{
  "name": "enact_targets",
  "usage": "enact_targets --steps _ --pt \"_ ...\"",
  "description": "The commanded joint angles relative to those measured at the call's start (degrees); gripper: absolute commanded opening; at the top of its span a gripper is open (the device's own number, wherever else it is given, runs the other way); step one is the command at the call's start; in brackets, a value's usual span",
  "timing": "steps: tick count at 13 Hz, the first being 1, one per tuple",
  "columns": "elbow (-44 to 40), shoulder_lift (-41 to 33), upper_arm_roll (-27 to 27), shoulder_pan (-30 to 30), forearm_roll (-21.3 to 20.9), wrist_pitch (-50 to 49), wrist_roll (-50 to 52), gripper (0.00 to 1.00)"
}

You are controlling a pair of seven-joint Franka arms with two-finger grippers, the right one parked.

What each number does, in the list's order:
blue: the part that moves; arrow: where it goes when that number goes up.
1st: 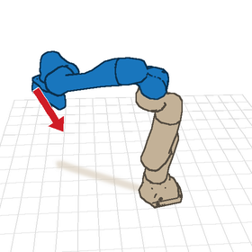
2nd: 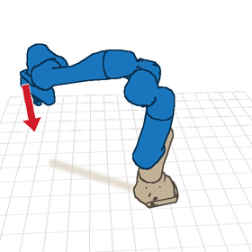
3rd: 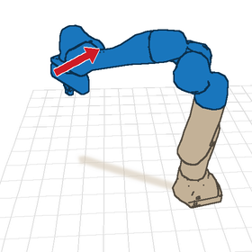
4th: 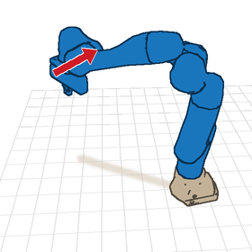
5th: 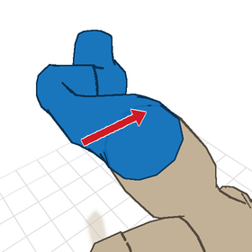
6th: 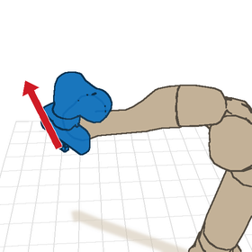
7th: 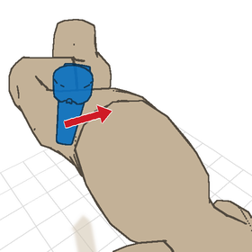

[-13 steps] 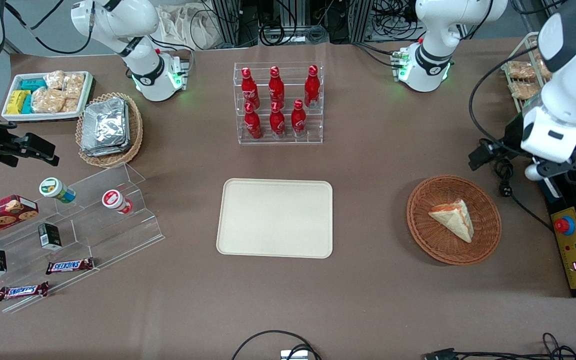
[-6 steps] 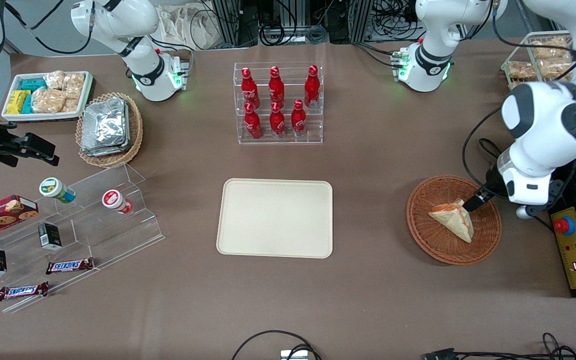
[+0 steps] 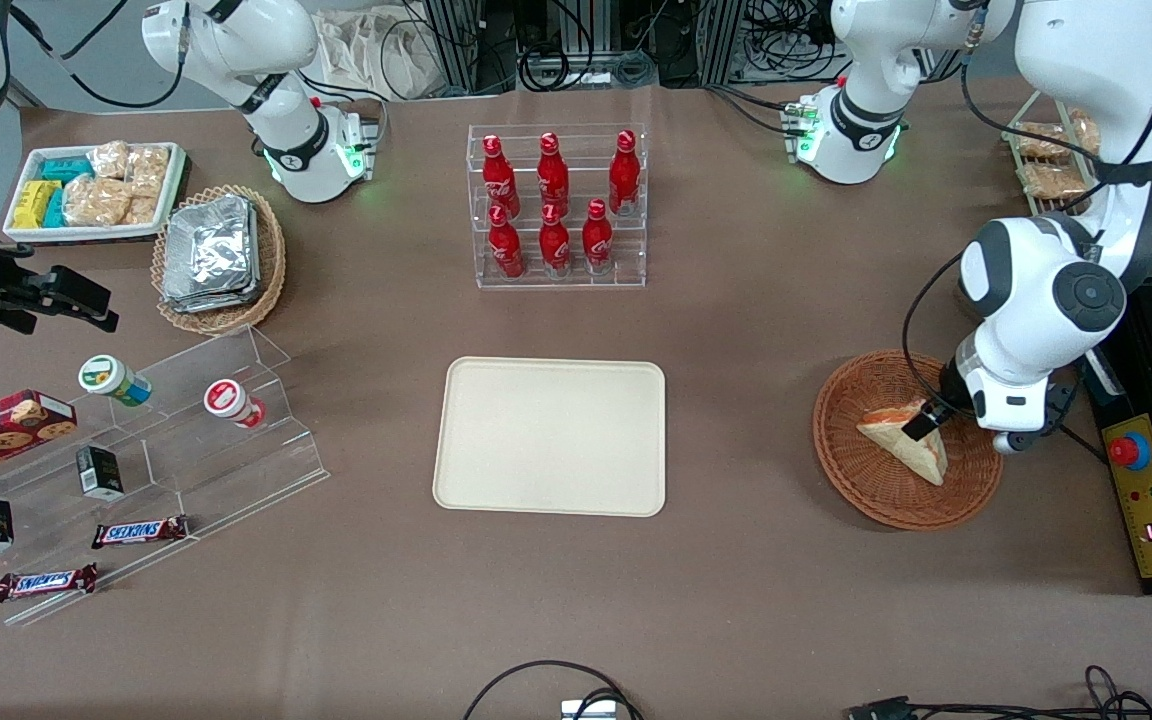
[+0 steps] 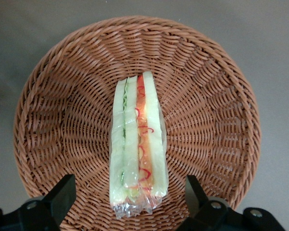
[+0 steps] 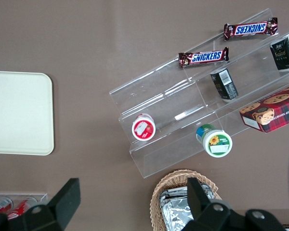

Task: Place sandwich from basket to tray
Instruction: 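Lower the open left gripper onto the sandwich and close on it, then lift the sandwich with the left gripper and carry it toward the cream tray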

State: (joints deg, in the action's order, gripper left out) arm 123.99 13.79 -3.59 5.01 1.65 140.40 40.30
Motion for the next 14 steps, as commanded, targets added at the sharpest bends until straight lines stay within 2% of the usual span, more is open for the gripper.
enact_targets --steps 1,3,4,5,7,9,13,14 --pt "-0.33 1.85 0.07 0.08 0.29 2.42 0.92 1.0" --pt "-0.41 2.73 0.16 0.17 0.38 3.56 0.92 0.99" --pt "-0.41 2.91 0.16 0.17 0.46 3.74 0.92 0.93" --pt "-0.5 3.26 0.16 0.17 0.72 4.09 0.92 0.78" --pt "-0.68 3.35 0.25 0.17 0.99 4.09 0.92 0.32" --pt "-0.59 3.18 0.33 0.17 0.99 4.01 0.92 0.0" --pt "-1.55 0.38 0.51 0.26 0.82 2.7 -0.04 0.0" --pt "-3.3 -1.03 0.51 0.26 0.38 -0.62 -0.31 0.0"
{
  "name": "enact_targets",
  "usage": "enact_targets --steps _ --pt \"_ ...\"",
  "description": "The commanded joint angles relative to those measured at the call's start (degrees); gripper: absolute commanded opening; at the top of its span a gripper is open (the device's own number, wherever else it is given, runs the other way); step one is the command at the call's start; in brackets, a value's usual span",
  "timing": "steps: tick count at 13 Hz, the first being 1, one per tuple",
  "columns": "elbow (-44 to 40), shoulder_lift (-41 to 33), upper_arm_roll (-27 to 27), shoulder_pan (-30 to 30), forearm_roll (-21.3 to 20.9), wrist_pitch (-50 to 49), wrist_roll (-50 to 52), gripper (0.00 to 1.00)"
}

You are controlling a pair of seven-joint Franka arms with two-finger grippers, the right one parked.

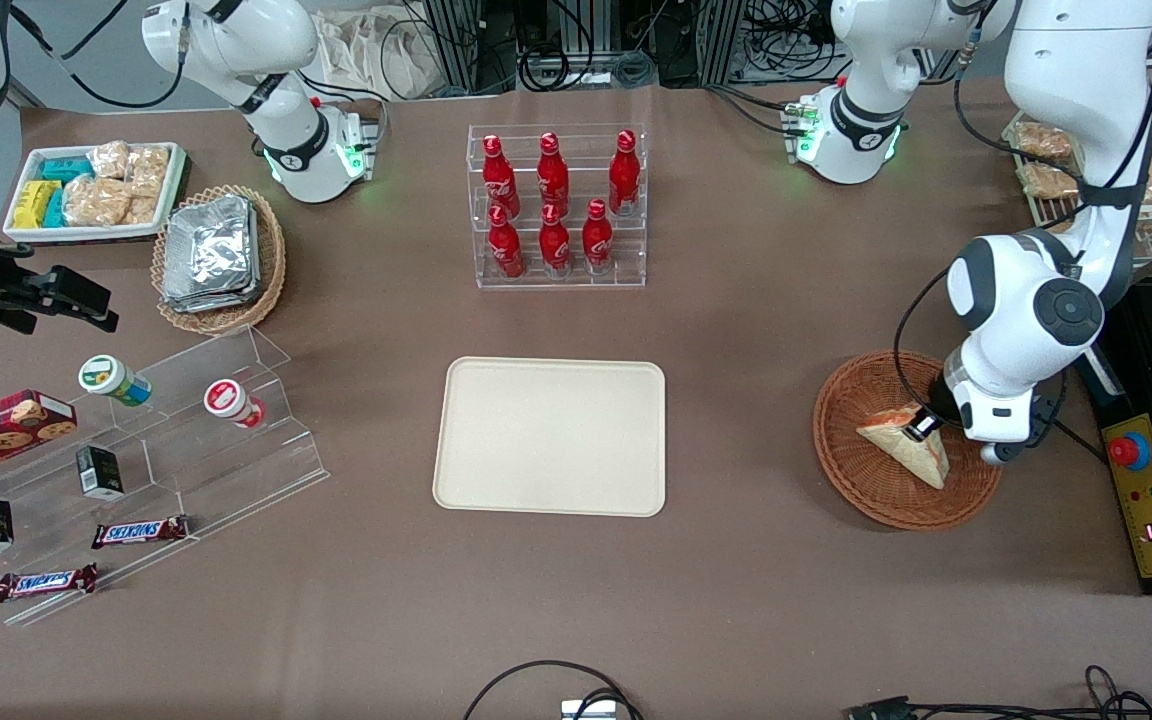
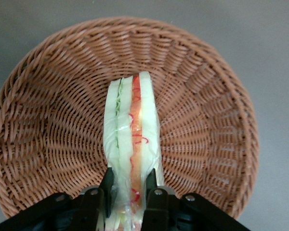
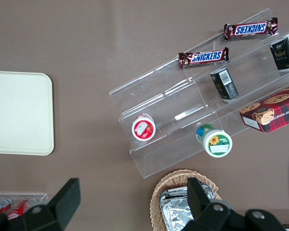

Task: Place sandwich from basket to tray
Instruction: 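Lift the sandwich with the left gripper and carry it toward the cream tray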

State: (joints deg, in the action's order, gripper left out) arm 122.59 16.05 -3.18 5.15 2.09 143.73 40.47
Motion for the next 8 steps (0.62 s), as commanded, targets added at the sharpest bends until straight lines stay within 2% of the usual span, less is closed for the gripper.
enact_targets --steps 1,3,6,8 --pt "-4.78 -4.35 0.19 0.12 -0.24 -9.47 -1.52 0.0" --pt "-13.81 -5.33 1.06 0.21 -0.5 -21.68 -5.11 0.0" --pt "-31.65 -3.58 1.68 0.21 -2.7 -43.38 -16.52 0.0" --pt "-38.45 -3.31 3.61 0.21 -2.79 -48.97 -20.94 0.0"
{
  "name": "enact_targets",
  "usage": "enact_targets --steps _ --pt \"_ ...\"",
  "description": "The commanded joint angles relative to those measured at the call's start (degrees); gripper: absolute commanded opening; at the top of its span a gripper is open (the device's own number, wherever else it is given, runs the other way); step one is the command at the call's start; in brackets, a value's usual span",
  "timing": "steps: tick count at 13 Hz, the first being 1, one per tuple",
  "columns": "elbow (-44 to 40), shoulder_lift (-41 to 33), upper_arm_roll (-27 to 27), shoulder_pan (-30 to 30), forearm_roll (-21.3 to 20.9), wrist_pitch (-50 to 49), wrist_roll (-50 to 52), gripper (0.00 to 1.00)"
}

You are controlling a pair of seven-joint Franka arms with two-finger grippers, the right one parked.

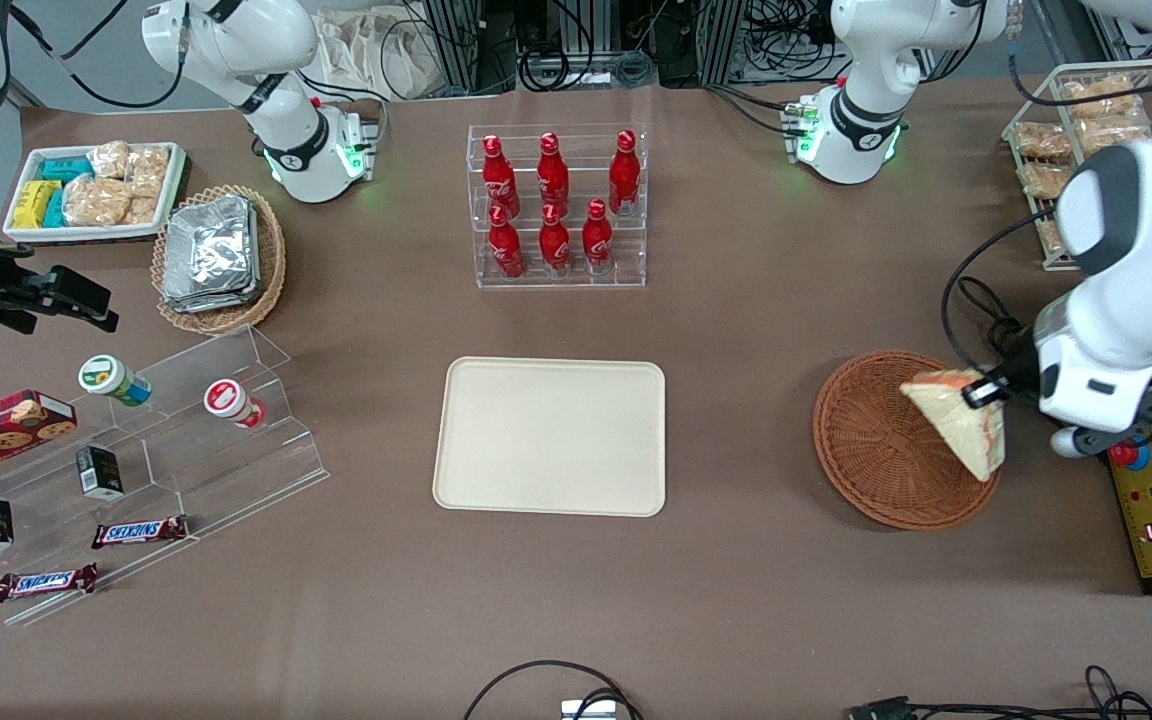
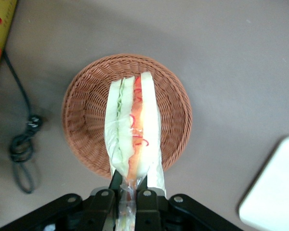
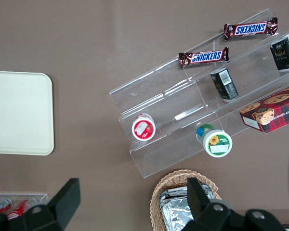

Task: Place sandwich from basket to tray
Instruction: 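Lift the sandwich with the left gripper and carry it toward the cream tray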

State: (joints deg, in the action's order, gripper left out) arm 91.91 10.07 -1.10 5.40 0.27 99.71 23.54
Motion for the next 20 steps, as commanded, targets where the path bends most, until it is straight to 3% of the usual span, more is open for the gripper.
enact_targets --steps 1,4,9,12,15,20 --pt "-8.67 2.67 2.59 0.13 -1.06 -4.97 -4.64 0.0" --pt "-10.52 2.67 8.9 0.4 -8.86 -5.23 -7.2 0.0" --pt "-13.86 4.15 17.53 2.67 -9.33 -8.31 -6.76 0.0" --pt "-17.72 10.21 17.98 9.51 -9.59 -7.69 0.25 0.0" --pt "-22.91 18.03 17.98 15.41 -12.75 -7.52 1.33 0.0" --pt "-24.06 29.19 17.8 21.3 -13.01 2.21 7.81 0.0"
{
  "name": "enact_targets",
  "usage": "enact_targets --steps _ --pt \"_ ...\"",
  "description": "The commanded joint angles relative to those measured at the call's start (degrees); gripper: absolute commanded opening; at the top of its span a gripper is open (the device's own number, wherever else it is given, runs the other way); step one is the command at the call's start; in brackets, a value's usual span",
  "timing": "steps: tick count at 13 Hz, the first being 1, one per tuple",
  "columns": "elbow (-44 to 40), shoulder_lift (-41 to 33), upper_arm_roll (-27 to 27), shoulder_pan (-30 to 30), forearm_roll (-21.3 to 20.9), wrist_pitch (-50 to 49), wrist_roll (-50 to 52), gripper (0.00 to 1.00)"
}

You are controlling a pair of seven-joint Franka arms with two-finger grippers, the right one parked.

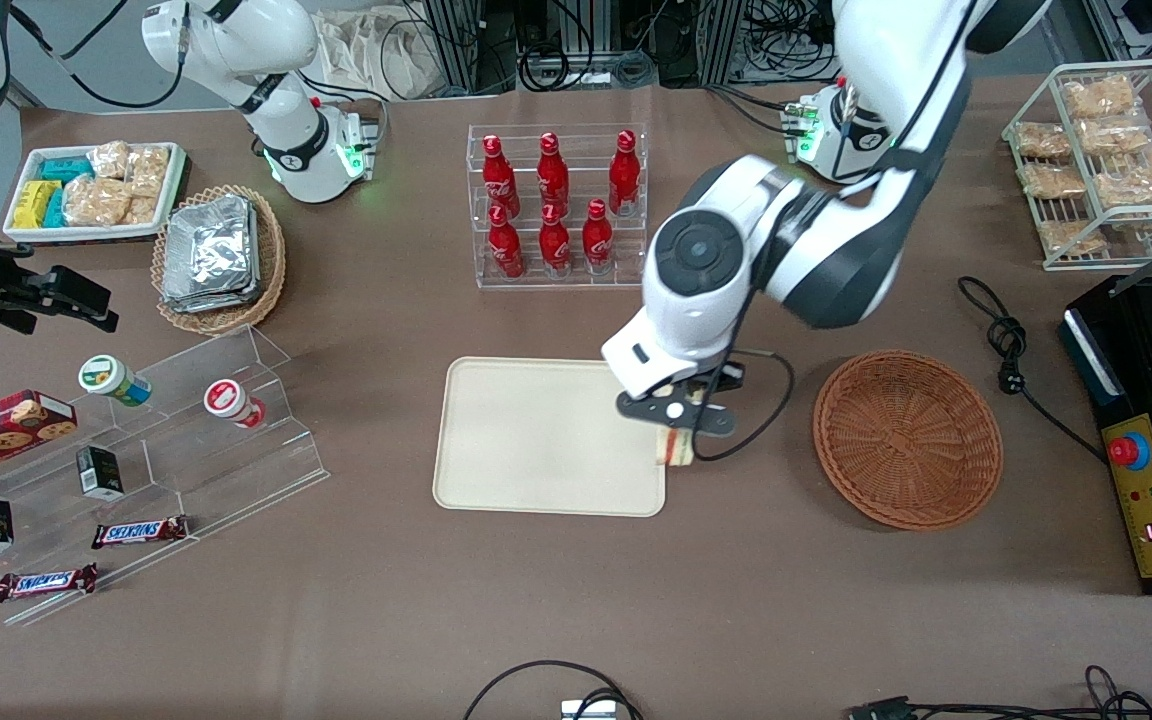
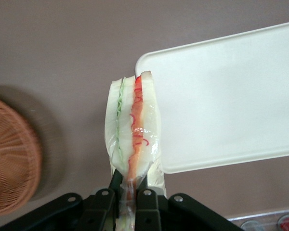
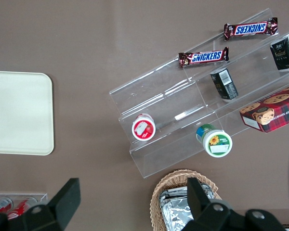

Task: Place sandwich from basket to tray
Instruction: 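Lower the sandwich onto the tray and open the left gripper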

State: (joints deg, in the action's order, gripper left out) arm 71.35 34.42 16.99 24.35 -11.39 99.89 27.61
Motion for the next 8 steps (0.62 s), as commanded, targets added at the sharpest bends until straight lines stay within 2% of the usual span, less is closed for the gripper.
enact_targets --steps 1,8 --pt "-3.33 6.7 -0.29 2.98 -3.18 4.06 4.46 0.0" --pt "-2.19 14.18 -0.38 4.48 -8.12 9.35 5.25 0.0"
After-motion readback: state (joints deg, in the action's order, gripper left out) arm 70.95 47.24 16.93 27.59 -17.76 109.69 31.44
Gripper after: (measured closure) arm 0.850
